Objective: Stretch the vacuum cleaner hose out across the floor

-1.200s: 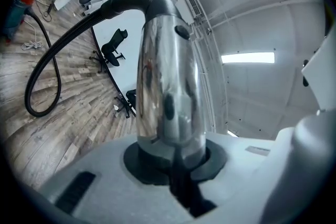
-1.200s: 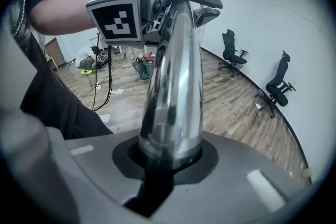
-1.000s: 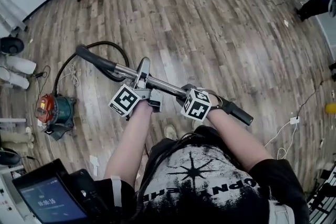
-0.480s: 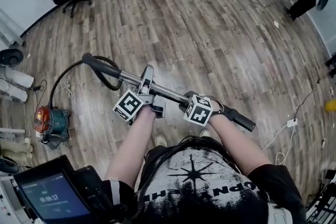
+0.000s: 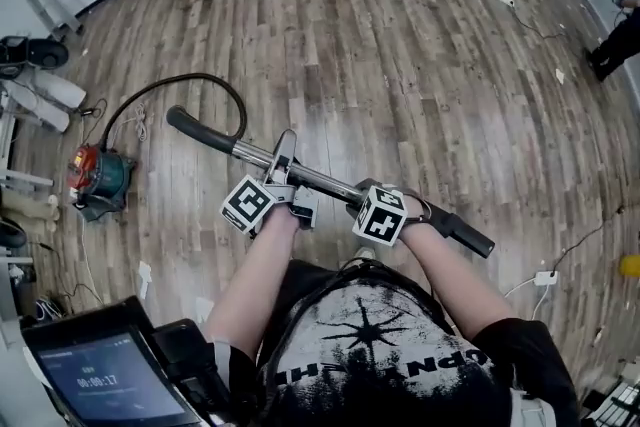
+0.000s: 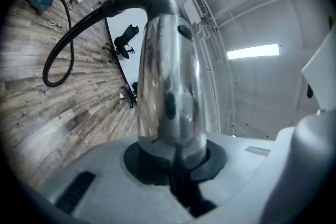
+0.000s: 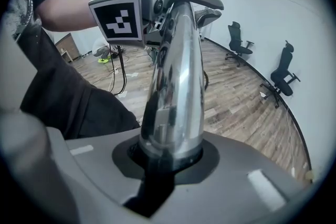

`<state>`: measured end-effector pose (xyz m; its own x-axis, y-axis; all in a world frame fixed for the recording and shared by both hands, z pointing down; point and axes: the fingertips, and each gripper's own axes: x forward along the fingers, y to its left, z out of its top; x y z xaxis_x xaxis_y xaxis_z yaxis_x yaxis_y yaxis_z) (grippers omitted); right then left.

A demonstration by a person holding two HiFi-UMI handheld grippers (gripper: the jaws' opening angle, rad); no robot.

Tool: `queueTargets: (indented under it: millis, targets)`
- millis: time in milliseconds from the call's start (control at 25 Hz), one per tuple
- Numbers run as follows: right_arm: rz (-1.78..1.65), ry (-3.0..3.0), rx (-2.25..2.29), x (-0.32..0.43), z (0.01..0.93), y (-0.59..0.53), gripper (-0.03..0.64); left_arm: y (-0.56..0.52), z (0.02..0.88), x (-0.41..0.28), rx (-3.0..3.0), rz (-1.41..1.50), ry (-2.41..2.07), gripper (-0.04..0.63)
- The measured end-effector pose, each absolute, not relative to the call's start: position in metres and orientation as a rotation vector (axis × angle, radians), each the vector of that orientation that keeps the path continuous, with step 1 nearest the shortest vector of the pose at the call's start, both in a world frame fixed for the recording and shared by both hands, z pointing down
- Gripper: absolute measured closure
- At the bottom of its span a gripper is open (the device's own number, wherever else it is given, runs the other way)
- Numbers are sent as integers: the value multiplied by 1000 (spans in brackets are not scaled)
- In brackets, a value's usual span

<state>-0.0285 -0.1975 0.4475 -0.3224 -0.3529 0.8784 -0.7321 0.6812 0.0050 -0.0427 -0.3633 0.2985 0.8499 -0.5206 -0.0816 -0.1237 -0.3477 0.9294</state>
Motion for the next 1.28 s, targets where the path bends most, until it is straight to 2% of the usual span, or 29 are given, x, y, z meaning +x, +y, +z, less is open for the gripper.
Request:
queueTargets:
  millis: [200,800,1280]
  targets:
    - [477,-1988,739,-42,451,-198,540,-368,310,-68,1906,-433,-611,557]
    - [358,-1979,644,-61,444,-297,538,-457,300,-117,1889,-581,-703,557]
    - [253,-2048,349,8,444,-283,532,-432,303,-82,1786,-716,-964,557]
